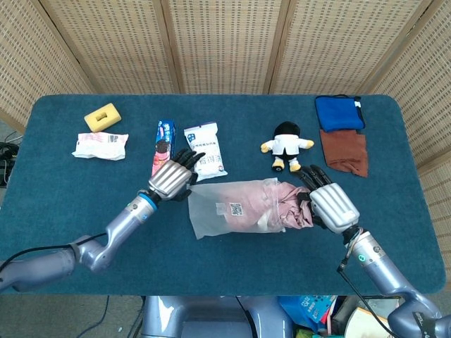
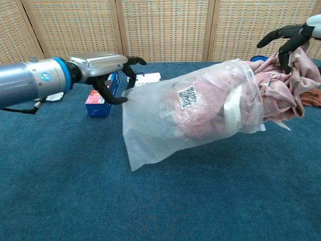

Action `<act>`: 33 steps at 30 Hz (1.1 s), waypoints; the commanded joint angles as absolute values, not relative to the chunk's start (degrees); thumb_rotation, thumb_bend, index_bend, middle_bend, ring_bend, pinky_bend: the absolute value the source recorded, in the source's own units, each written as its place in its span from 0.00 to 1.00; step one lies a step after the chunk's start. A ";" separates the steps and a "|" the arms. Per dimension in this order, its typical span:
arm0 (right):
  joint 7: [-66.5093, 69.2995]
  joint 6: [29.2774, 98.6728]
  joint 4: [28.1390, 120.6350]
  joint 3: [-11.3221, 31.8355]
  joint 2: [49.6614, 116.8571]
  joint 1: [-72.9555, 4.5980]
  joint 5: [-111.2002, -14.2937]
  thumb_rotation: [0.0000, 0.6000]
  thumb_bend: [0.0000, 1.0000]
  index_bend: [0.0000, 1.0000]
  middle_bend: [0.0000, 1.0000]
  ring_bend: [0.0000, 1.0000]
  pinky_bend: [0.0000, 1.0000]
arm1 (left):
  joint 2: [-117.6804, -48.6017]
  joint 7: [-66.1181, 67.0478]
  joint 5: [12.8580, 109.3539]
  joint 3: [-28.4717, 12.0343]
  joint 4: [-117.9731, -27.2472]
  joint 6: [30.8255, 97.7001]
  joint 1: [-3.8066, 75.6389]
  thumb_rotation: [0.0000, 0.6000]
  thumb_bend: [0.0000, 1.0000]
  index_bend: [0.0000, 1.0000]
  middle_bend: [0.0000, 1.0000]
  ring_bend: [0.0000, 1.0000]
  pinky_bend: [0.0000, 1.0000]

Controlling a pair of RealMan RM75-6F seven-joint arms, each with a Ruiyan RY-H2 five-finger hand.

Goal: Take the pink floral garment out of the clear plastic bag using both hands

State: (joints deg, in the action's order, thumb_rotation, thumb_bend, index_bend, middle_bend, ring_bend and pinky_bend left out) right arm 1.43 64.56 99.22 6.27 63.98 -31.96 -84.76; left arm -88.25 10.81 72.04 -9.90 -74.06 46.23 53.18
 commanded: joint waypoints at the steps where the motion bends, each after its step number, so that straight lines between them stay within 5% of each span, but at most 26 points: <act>1: 1.29 64.88 99.58 6.64 63.43 -31.71 -84.35 1.00 0.81 0.73 0.15 0.00 0.00 | -83.81 7.98 73.63 -8.33 -75.69 48.38 50.30 1.00 0.42 0.63 0.00 0.00 0.00; 15: 0.47 64.73 98.85 7.63 62.12 -31.08 -81.98 1.00 0.81 0.73 0.15 0.00 0.00 | -69.77 -3.52 78.13 -2.93 -72.43 52.94 41.32 1.00 0.42 0.63 0.00 0.00 0.00; 29: -0.41 65.12 97.43 6.41 63.07 -30.09 -83.19 1.00 0.81 0.73 0.15 0.00 0.00 | -66.71 -5.08 77.57 -0.32 -69.11 51.00 37.61 1.00 0.42 0.63 0.00 0.00 0.00; 31: -0.81 65.24 97.29 6.32 63.22 -30.01 -83.39 1.00 0.81 0.73 0.15 0.00 0.00 | -66.38 -4.18 76.75 -0.13 -69.27 50.06 37.32 1.00 0.42 0.50 0.00 0.00 0.00; 33: -1.13 65.24 97.29 6.30 63.35 -29.93 -83.27 1.00 0.75 0.67 0.11 0.00 0.00 | -65.76 -3.56 75.68 0.11 -69.78 48.35 37.27 1.00 0.41 0.21 0.00 0.00 0.00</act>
State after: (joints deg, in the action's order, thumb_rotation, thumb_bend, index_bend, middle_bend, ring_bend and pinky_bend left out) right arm -1.08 65.23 97.30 6.32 63.30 -29.97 -83.30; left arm -66.29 -4.15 76.55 -0.14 -69.41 49.56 37.43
